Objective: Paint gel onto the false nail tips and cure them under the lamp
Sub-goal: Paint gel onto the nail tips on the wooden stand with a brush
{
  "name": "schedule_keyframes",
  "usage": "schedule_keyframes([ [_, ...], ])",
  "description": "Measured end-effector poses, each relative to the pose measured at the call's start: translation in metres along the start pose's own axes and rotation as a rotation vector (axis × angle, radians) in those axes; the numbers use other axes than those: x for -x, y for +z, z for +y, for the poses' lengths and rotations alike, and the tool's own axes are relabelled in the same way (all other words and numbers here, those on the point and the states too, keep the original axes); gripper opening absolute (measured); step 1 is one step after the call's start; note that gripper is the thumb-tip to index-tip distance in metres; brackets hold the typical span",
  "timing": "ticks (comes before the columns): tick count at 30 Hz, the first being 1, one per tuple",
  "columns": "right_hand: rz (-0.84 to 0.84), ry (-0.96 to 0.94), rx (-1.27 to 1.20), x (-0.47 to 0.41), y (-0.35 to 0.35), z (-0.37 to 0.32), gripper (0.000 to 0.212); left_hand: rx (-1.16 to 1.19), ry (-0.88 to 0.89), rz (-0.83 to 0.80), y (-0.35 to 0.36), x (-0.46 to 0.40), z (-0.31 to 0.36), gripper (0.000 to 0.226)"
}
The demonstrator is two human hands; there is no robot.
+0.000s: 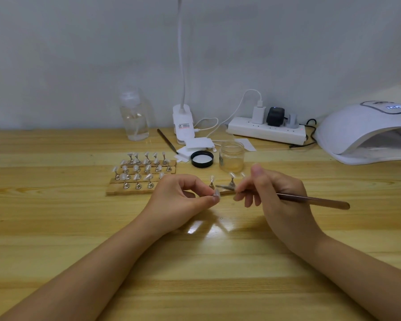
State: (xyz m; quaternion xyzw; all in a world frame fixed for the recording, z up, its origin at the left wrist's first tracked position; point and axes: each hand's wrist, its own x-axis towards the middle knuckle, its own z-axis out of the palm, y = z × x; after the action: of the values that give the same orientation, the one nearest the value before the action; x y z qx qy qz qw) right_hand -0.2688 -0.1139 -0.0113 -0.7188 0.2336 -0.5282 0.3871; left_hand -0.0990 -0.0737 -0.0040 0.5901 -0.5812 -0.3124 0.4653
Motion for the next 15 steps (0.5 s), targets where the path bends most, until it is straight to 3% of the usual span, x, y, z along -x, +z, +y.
schedule_keyframes([
  [15, 0.002, 0.062, -0.037, -0.0009, 0.0002, -0.0020, 0.038, -0.020, 0.024, 0.010, 0.0005, -0.0013, -0.0001, 0.020],
])
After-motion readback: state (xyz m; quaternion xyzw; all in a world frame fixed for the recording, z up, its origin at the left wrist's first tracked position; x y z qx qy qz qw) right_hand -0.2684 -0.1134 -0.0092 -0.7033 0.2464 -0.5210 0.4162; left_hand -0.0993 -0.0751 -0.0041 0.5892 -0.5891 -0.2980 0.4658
